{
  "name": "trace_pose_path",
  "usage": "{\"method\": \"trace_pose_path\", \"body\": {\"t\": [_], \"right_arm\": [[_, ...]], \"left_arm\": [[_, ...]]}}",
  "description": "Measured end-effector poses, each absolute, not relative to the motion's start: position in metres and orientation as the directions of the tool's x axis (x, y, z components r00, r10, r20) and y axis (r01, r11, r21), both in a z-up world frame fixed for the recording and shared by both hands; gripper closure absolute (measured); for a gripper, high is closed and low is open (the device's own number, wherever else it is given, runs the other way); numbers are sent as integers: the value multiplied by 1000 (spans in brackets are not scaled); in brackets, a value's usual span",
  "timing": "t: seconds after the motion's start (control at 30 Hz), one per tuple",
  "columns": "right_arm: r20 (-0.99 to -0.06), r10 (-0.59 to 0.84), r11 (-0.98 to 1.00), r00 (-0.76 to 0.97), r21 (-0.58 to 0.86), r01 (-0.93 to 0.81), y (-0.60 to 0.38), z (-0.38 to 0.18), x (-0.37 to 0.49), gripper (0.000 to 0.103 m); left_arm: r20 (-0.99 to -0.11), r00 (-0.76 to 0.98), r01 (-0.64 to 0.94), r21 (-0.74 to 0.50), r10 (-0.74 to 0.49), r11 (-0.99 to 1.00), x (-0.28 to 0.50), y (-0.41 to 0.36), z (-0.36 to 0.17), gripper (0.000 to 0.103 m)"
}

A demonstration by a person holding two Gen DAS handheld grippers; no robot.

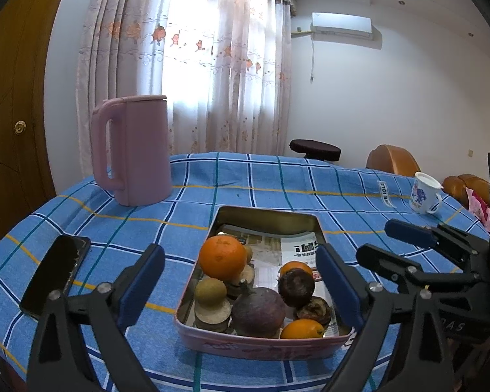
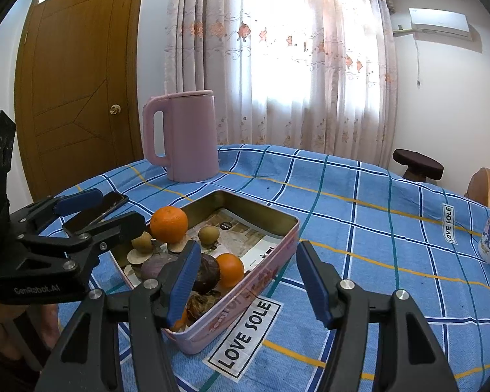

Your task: Organize fruits

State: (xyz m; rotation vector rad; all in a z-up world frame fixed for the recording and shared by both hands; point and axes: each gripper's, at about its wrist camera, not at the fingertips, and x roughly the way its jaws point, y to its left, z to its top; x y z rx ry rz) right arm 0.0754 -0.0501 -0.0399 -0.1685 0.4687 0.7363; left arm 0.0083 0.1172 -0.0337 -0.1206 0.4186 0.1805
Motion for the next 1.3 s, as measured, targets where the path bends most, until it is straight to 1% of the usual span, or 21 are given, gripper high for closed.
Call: {"method": "trace_pose_path", "body": {"t": [0.23,0.77,1.13,1.3], "right_arm": [[-464,604,737,649,15,-675,-52,-38,75,40],[-455,605,741,654,22,-671,-56,-36,74,39],[-443,600,750,666,23,-660,-62,-31,74,38],[-430,593,758,681,11,-652,-66,-27,72,38]], "left_arm": [[-412,899,-199,-77,150,977,8,116,-33,5],[-414,898,-196,-70,150,978,9,114,-32,4],[-401,901,-202,-53,165,978,7,113,-27,0],[-390,905,-204,-46,171,978,5,111,-23,0]]}}
